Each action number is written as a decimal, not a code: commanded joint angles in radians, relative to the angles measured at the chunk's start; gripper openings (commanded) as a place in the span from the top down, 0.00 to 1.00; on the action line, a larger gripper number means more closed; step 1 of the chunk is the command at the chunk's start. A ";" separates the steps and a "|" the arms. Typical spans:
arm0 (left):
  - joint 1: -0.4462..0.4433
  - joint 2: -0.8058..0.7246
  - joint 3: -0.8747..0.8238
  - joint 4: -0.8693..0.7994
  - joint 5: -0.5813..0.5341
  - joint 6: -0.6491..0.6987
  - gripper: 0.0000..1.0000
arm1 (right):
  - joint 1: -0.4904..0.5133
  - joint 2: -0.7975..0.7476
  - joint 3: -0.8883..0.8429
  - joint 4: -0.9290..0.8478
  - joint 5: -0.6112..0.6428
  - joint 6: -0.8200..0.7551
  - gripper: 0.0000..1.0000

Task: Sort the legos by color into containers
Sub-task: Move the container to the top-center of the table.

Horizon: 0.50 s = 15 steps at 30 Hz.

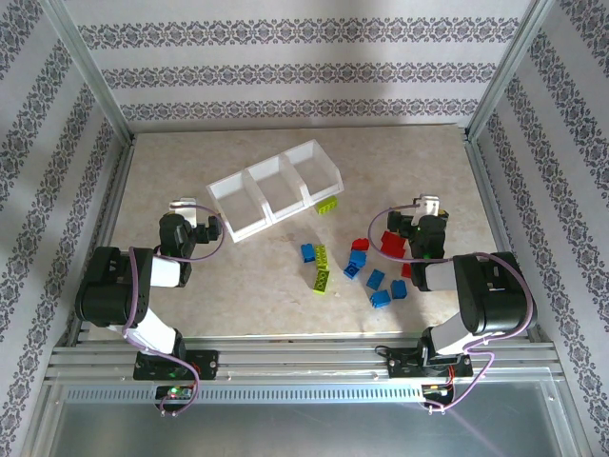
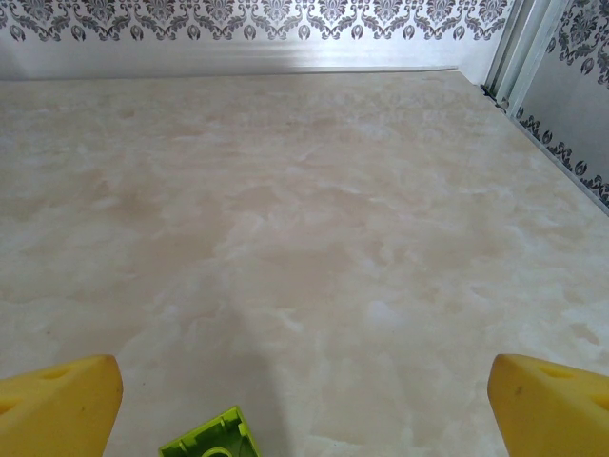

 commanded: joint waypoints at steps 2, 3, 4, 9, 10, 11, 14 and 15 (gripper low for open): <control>-0.005 -0.001 0.010 0.033 0.016 0.010 0.00 | -0.002 0.003 0.011 0.008 0.016 0.004 0.02; -0.005 -0.002 0.010 0.032 0.017 0.009 0.00 | -0.003 0.003 0.011 0.008 0.016 0.004 0.02; -0.005 0.000 0.009 0.033 0.016 0.010 0.00 | -0.002 0.003 0.012 0.008 0.016 0.005 0.02; -0.005 -0.002 0.009 0.033 0.016 0.009 0.00 | -0.002 0.003 0.011 0.008 0.016 0.004 0.02; -0.005 -0.002 0.009 0.033 0.016 0.010 0.01 | -0.002 0.003 0.011 0.008 0.016 0.005 0.02; -0.006 -0.001 0.009 0.033 0.016 0.009 0.00 | -0.002 0.003 0.011 0.008 0.016 0.005 0.02; -0.005 -0.008 0.016 0.018 -0.002 0.006 0.00 | -0.002 0.002 0.011 0.008 0.016 0.004 0.02; -0.005 -0.021 0.019 0.001 -0.014 -0.001 0.00 | -0.002 0.002 0.011 0.008 0.016 0.003 0.02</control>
